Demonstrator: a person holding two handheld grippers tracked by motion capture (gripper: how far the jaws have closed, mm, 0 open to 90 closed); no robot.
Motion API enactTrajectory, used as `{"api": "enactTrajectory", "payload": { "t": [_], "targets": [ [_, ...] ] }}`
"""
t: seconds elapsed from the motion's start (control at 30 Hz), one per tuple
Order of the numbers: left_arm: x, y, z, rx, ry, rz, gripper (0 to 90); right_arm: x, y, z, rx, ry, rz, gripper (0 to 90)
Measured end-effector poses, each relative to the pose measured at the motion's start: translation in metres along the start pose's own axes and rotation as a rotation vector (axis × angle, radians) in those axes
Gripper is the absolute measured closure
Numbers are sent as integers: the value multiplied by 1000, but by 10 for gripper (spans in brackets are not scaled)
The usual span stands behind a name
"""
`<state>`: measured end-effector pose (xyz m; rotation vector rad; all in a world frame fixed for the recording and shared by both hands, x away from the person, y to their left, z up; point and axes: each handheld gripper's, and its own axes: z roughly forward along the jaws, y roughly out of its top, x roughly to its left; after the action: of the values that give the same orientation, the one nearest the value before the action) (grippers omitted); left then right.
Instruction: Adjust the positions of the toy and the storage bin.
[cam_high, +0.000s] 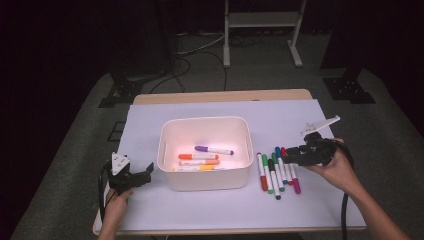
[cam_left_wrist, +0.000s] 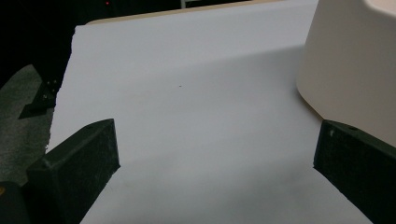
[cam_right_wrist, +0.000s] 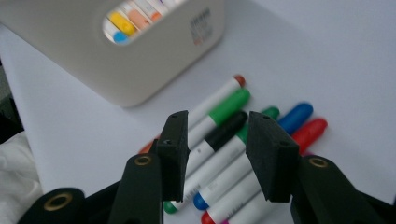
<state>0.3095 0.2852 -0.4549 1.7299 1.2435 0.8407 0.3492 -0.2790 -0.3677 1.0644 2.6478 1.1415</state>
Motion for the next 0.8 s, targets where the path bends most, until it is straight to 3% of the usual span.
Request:
{"api": "enactTrajectory", "payload": {
  "t": [0.2,0.43,0.6,0.8],
  "targets": [
    [0,0,0,1,2,-1,0,-19,-31,12,30,-40,73,576],
    [0,0,0,0,1,-1,0,-29,-52,25,62,-108,128,577],
    [0,0,0,2,1,-2,0,-34,-57,33,59,-129,167,585],
    [0,0,0,1,-1,-6,0,-36,-60,33,80,-203,166,599]
  ]
}}
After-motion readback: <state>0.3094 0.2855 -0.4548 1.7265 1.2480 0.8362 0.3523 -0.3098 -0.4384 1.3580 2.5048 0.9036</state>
